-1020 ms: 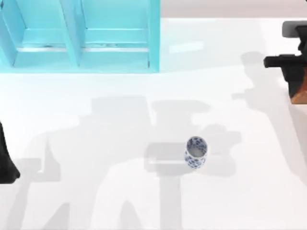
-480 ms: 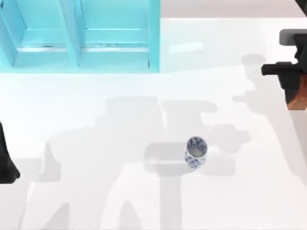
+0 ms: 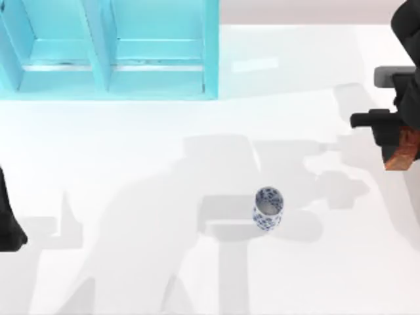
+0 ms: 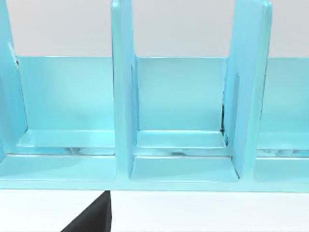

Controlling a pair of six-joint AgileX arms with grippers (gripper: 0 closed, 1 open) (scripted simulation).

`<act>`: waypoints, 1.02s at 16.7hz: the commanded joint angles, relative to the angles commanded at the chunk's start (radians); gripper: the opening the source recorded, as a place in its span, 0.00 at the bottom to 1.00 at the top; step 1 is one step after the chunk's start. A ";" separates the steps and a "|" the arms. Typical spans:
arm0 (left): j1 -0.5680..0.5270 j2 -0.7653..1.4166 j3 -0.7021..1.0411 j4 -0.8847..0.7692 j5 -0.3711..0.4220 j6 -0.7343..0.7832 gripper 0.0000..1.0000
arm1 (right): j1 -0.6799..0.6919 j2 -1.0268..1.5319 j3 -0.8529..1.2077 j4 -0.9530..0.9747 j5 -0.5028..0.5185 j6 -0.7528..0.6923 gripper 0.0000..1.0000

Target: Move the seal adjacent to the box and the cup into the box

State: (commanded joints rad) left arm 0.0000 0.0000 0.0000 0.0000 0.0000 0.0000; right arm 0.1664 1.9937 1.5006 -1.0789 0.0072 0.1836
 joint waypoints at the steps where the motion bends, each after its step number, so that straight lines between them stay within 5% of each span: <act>1: 0.000 0.000 0.000 0.000 0.000 0.000 1.00 | 0.000 0.000 0.000 0.000 0.000 0.000 0.00; 2: 0.000 0.000 0.000 0.000 0.000 0.000 1.00 | 0.000 0.000 0.000 0.000 0.000 0.000 0.00; 15: 0.000 0.000 0.000 0.000 0.000 0.000 1.00 | 0.000 0.000 0.000 0.000 0.000 0.000 0.98; 17: 0.000 0.000 0.000 0.000 0.000 0.000 1.00 | 0.000 0.000 0.000 0.000 0.000 0.000 1.00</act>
